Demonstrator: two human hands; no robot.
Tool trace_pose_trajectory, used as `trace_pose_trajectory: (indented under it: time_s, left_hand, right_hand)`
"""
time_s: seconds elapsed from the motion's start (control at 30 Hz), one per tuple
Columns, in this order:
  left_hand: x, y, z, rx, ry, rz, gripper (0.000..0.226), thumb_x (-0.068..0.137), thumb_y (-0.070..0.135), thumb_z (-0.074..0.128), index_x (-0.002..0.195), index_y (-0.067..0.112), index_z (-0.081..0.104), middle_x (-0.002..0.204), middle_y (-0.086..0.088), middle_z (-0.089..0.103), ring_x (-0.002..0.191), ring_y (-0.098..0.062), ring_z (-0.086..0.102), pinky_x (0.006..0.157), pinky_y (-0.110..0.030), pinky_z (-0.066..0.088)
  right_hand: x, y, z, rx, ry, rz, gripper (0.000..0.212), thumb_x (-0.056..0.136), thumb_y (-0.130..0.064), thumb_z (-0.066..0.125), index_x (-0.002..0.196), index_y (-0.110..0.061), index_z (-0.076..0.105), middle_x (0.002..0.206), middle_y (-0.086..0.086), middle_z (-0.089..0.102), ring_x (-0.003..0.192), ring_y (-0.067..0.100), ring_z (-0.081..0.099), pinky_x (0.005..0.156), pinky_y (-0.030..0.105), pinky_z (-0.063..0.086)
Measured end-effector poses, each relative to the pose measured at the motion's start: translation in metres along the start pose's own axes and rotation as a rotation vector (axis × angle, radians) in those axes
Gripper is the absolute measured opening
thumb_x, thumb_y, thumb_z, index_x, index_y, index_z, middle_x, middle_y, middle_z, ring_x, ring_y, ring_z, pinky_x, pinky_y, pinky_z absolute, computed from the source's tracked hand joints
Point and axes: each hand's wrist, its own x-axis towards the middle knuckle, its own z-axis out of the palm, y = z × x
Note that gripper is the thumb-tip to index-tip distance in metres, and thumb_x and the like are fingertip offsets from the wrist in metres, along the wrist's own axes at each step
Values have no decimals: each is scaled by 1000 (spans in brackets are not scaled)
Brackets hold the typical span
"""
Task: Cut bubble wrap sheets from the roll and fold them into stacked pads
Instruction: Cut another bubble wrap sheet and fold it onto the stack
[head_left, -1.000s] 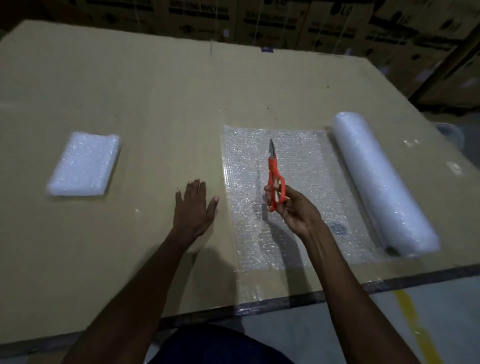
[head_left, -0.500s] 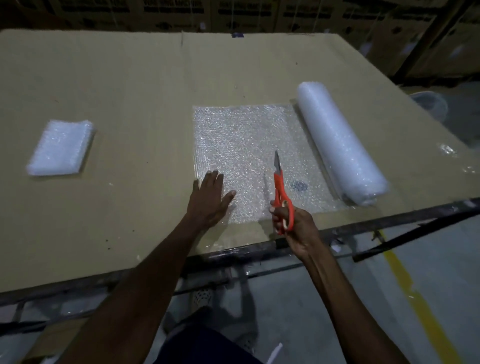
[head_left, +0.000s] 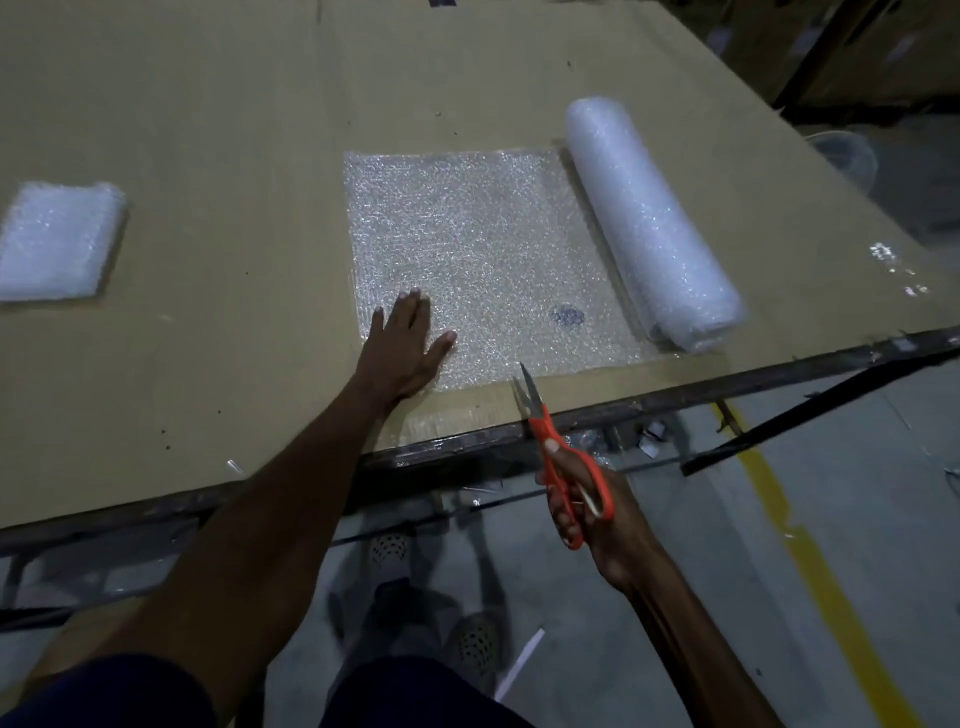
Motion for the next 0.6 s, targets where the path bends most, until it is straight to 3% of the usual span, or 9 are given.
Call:
trace_pose_trajectory:
  time_s: [0.23, 0.33, 0.6]
  left_hand:
    - [2, -6, -2, 21, 16, -5, 77, 104, 55, 29, 156, -1, 19, 165, -18, 10, 154, -30, 6, 123, -52, 4]
    - [2, -10, -4, 38, 13, -10, 81, 103, 58, 28, 156, -1, 15, 166, -17, 6, 154, -28, 1, 123, -50, 0]
    - [18, 0, 0, -2, -40, -33, 88, 100, 66, 22, 158, 2, 5, 167, -14, -2, 154, -25, -5, 123, -47, -6]
  right_hand:
    - [-4, 4, -10, -60, 21, 2, 71, 76, -55, 83, 110, 6, 70, 61, 5, 53, 47, 16, 43, 45, 26, 36]
    - [0, -3, -8, -76, 35, 24, 62, 76, -54, 82, 97, 3, 70, 61, 6, 52, 45, 16, 43, 43, 25, 34]
    - [13, -14, 2, -111, 86, 22, 64, 75, -51, 82, 96, 8, 71, 59, 7, 54, 44, 17, 42, 43, 24, 31]
